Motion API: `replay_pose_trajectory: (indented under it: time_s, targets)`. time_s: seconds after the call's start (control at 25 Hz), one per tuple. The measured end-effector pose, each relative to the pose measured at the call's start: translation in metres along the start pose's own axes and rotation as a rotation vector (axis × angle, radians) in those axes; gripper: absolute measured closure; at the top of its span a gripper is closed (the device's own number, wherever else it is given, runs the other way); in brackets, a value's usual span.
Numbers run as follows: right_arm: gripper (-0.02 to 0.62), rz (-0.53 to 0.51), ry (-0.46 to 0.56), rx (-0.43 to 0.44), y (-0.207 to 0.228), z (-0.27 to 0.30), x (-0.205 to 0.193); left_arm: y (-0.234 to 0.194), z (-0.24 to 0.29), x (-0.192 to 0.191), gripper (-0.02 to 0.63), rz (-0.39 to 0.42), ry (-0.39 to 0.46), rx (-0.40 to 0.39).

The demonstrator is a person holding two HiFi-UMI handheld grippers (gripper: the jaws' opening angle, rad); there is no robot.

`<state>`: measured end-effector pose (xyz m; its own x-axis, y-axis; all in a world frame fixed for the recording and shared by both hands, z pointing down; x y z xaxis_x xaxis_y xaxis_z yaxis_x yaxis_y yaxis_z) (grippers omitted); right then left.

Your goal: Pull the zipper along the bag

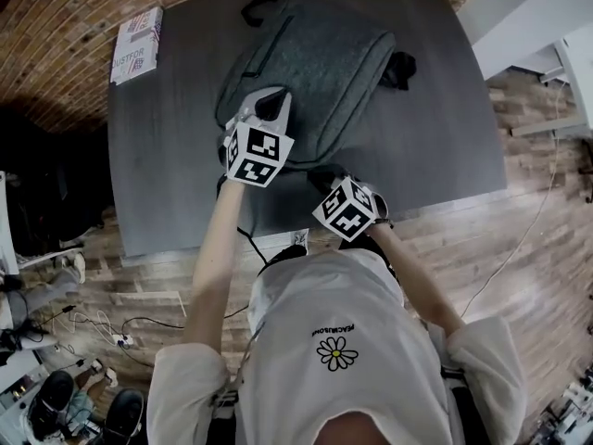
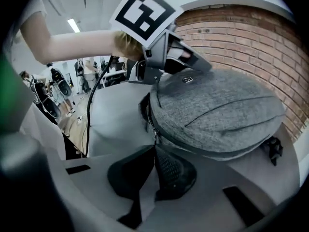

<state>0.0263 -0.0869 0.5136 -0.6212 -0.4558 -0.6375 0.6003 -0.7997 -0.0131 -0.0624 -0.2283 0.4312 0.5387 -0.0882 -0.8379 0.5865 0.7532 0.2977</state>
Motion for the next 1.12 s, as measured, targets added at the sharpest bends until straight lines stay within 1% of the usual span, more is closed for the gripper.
replay_pose_trajectory:
  time_s: [0.04, 0.08, 0.12, 0.16, 0.2, 0.24, 0.4, 0.44, 0.52, 0.56, 0.6, 0.64, 0.68, 0.72, 0.84, 0.92, 0.96, 1.04, 1.12]
  targets:
    - [0.591, -0.013, -0.001, -0.002, 0.001, -0.001, -0.001, -0.014, -0.010, -0.006, 0.603, 0.002, 0.004, 0.062]
    - [0.591, -0.026, -0.003, -0.004, 0.002, -0.002, -0.001, -0.030, -0.020, -0.014, 0.591, -0.013, -0.006, 0.101]
    - [0.591, -0.041, -0.007, -0.010, 0.002, -0.002, -0.001, -0.046, -0.028, -0.024, 0.429, -0.047, -0.028, 0.116]
    - [0.591, -0.055, -0.010, -0.018, 0.002, -0.002, -0.001, -0.061, -0.034, -0.036, 0.324, -0.093, -0.057, 0.115]
    - [0.591, -0.060, -0.013, -0.024, 0.002, -0.001, -0.002, -0.074, -0.039, -0.047, 0.321, -0.144, -0.080, 0.107]
    - [0.591, -0.055, -0.013, -0.025, 0.002, -0.001, -0.004, -0.085, -0.044, -0.056, 0.291, -0.192, -0.091, 0.093]
    - [0.591, -0.037, -0.017, -0.025, 0.001, -0.002, -0.004, -0.103, -0.051, -0.077, 0.272, -0.349, -0.081, -0.005]
    - [0.591, -0.039, -0.017, -0.026, 0.001, -0.002, -0.004, -0.104, -0.050, -0.081, 0.276, -0.393, -0.082, -0.040]
    - [0.591, -0.040, -0.015, -0.030, 0.001, -0.002, -0.005, -0.102, -0.047, -0.092, 0.288, -0.509, -0.088, -0.111]
    - [0.591, -0.042, -0.016, -0.039, 0.002, -0.002, -0.006, -0.099, -0.044, -0.097, 0.319, -0.565, -0.091, -0.139]
    - [0.591, -0.043, -0.020, -0.057, 0.005, -0.003, -0.008, -0.094, -0.041, -0.100, 0.342, -0.600, -0.092, -0.155]
    - [0.591, -0.037, -0.025, -0.084, 0.008, -0.005, -0.012, -0.087, -0.040, -0.101, 0.347, -0.607, -0.093, -0.161]
    - [0.591, -0.019, -0.029, -0.115, 0.011, -0.009, -0.018, -0.079, -0.040, -0.100, 0.351, -0.592, -0.098, -0.167]
    - [0.591, 0.006, -0.035, -0.149, 0.015, -0.014, -0.025, -0.069, -0.042, -0.097, 0.356, -0.560, -0.106, -0.180]
    - [0.591, 0.081, -0.071, -0.258, 0.037, -0.038, -0.054, -0.028, -0.049, -0.088, 0.370, -0.409, -0.129, -0.255]
    - [0.591, 0.162, -0.092, -0.320, 0.057, -0.056, -0.076, 0.007, -0.051, -0.081, 0.373, -0.327, -0.119, -0.311]
    - [0.591, 0.210, -0.094, -0.346, 0.066, -0.064, -0.087, 0.024, -0.050, -0.076, 0.373, -0.308, -0.110, -0.335]
    - [0.591, 0.279, -0.098, -0.396, 0.080, -0.080, -0.103, 0.054, -0.047, -0.066, 0.376, -0.309, -0.094, -0.359]
    - [0.591, 0.283, -0.120, -0.445, 0.094, -0.090, -0.114, 0.075, -0.042, -0.056, 0.376, -0.322, -0.076, -0.361]
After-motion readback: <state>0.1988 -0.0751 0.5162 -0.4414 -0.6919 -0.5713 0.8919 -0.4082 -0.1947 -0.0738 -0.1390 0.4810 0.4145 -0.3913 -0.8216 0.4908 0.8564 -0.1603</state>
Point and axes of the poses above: the fingertips, and each gripper's own axes: z forward along the fingers, y to its right, x out of its top, the point moved 8 cm from there along -z, backward along the fingers, and after that the axes turned 2 degrees about -x, right-handed, at the moved point
